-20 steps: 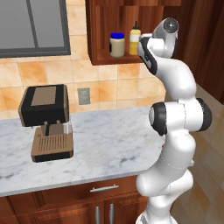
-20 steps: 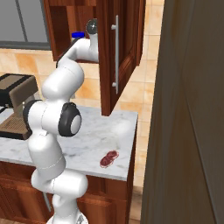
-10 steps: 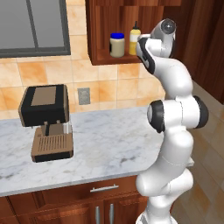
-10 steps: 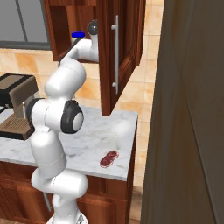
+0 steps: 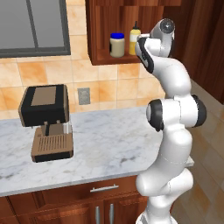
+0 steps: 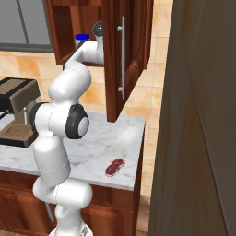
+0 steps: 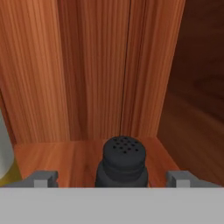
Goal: There are various items on the counter. Only move the condiments/shakers into the cabinet.
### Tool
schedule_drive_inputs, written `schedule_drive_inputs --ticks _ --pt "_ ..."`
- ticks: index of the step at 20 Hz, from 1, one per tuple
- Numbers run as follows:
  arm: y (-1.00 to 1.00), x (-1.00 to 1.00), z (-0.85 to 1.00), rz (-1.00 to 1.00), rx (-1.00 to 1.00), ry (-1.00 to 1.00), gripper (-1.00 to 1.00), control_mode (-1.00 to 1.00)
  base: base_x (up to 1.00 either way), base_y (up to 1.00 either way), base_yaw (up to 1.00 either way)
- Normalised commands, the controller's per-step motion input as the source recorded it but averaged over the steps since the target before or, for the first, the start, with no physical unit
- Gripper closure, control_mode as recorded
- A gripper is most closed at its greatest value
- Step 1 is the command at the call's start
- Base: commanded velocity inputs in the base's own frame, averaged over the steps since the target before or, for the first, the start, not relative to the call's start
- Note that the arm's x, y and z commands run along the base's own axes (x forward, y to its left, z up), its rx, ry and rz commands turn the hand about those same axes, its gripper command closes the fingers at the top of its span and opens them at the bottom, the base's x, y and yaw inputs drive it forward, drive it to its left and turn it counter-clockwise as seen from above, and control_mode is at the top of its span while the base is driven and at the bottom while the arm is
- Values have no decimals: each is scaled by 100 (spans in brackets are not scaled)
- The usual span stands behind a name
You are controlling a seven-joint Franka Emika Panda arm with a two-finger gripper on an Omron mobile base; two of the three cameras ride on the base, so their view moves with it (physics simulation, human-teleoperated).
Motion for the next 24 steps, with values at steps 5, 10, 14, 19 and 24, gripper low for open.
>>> schedule_drive_inputs --ticks 5,10,14,19,24 --pt "0 -37 0 0 0 -8 -100 -100 0 0 0" --pt "0 -96 -3 0 0 -18 -100 -100 0 0 0" --pt "21 -100 -19 0 0 -28 -100 -100 0 0 0" --pt "52 -100 -40 4 -2 -18 -100 -100 0 0 0" --pt "90 -100 -65 2 0 -7 -100 -100 0 0 0"
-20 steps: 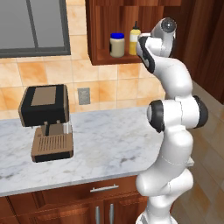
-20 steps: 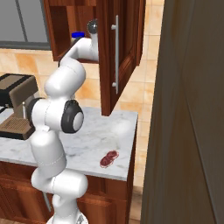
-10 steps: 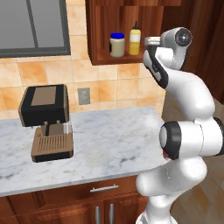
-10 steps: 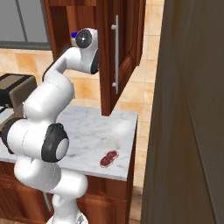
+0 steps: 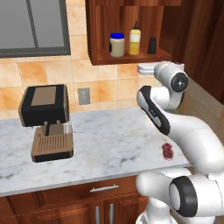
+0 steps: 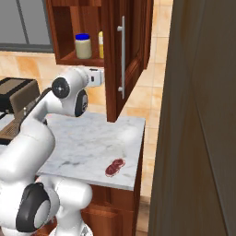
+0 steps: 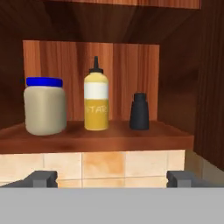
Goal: There are various items on the counter. Only move the condiments/shakers into the cabinet.
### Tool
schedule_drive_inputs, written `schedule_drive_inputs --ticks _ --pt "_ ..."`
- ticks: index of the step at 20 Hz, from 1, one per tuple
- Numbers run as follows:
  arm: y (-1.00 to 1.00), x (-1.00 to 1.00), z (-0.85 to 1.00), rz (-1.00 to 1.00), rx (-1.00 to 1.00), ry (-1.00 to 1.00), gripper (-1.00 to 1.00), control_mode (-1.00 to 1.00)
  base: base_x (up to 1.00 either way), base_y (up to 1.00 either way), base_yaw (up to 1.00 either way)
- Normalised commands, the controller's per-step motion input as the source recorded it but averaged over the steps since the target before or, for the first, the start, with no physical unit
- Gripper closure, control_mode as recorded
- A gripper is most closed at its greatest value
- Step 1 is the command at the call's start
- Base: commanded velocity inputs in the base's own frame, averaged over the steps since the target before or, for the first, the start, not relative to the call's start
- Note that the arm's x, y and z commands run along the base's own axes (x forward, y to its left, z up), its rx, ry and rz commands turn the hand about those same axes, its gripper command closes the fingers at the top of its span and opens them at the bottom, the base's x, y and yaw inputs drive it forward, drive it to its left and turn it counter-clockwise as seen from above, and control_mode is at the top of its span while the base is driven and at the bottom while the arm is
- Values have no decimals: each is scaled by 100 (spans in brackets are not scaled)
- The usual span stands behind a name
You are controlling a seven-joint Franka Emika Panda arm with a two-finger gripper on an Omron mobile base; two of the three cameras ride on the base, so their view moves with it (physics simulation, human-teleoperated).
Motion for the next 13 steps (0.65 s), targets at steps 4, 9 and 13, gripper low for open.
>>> schedule_drive_inputs --ticks 4,9,13 --pt "97 -100 -70 0 0 -6 -100 -100 0 0 0" --pt "40 -100 -29 -5 0 -36 -100 -100 0 0 0" --pt "0 -100 -9 -17 6 -37 -100 -100 0 0 0"
